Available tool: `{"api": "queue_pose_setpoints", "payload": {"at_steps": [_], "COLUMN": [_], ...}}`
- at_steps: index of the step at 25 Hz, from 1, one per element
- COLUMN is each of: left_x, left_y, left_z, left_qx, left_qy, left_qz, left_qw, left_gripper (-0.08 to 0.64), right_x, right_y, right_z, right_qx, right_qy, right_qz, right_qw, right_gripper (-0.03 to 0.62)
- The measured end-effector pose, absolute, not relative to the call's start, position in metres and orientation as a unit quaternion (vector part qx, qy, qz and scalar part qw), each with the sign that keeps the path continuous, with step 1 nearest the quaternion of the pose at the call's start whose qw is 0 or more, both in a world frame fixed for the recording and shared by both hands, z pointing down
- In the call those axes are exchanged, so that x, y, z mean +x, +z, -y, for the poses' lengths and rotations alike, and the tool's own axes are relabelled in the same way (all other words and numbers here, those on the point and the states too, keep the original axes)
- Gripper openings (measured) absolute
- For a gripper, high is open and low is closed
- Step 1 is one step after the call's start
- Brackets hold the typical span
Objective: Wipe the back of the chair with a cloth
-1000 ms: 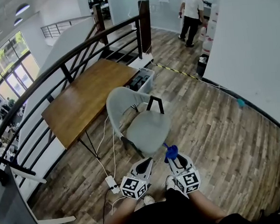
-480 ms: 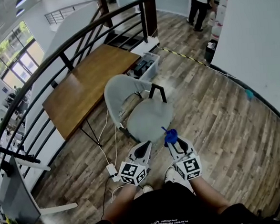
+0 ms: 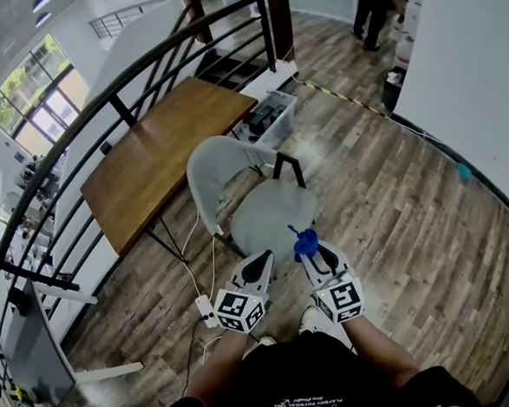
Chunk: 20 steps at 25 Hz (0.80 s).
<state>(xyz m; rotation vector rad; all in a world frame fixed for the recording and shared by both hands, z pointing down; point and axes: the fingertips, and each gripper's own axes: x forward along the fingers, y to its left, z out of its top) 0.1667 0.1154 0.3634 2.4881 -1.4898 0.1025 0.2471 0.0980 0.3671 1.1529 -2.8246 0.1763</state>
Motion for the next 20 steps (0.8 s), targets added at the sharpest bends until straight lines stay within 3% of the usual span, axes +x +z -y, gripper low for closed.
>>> {"api": "queue_pose_setpoints", "payload": {"at_steps": [20], "left_x": [0.12], "left_y": [0.362], "left_z": [-0.027], "left_qx": [0.848], "left_qy": [0.009], "left_qz": [0.517], "left_qw": [0.118], "left_gripper": [0.006], "right_x": [0.192], "right_y": [0.364], "right_z": [-0.023], "right_qx": [0.364], "right_qy": [0.044], "right_qz": [0.929], "right_qw": [0.053], "right_gripper": [0.11]}}
